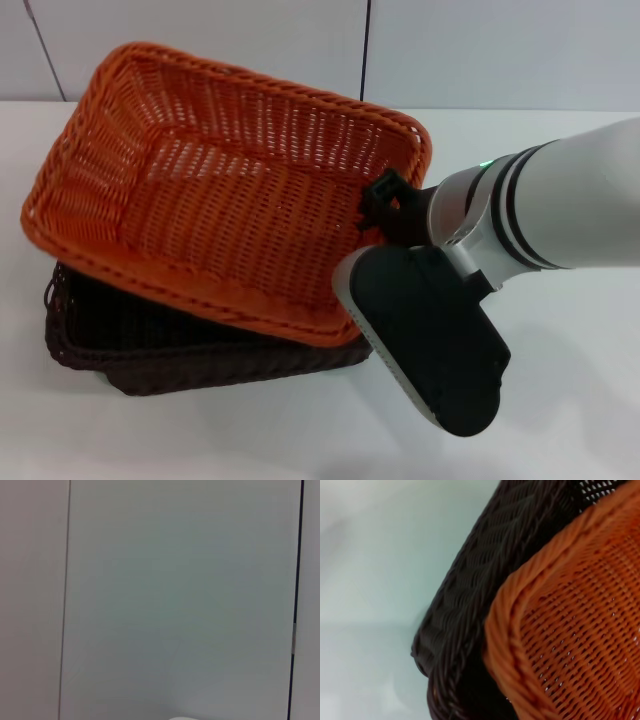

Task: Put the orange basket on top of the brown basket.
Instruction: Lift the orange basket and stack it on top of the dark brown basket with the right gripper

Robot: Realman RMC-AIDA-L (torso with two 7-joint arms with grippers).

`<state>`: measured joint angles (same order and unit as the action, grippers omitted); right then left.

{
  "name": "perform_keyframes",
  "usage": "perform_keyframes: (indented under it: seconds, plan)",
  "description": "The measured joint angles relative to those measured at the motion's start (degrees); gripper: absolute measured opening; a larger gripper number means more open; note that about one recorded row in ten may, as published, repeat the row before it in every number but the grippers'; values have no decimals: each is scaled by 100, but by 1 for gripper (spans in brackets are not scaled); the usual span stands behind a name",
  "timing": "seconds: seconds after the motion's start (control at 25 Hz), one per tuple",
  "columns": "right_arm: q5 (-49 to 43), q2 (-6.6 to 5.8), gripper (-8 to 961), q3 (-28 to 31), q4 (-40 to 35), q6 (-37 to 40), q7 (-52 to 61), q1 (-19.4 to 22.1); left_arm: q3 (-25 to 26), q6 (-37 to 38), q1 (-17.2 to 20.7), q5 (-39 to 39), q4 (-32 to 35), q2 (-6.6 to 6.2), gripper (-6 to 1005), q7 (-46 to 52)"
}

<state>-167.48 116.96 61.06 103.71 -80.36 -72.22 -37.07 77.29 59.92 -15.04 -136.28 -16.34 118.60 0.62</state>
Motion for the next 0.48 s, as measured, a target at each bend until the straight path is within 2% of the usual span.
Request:
perform_keyframes:
  seconds: [0.24,0.48]
  plan:
    - [-4,20,352,-19,467,-363,124,172,2,-107,-42,-2,0,-6,826,0]
    - [5,156,475,-201,1160,-830,153,429,-1,-329,-163,-4,19,-14,826,-45]
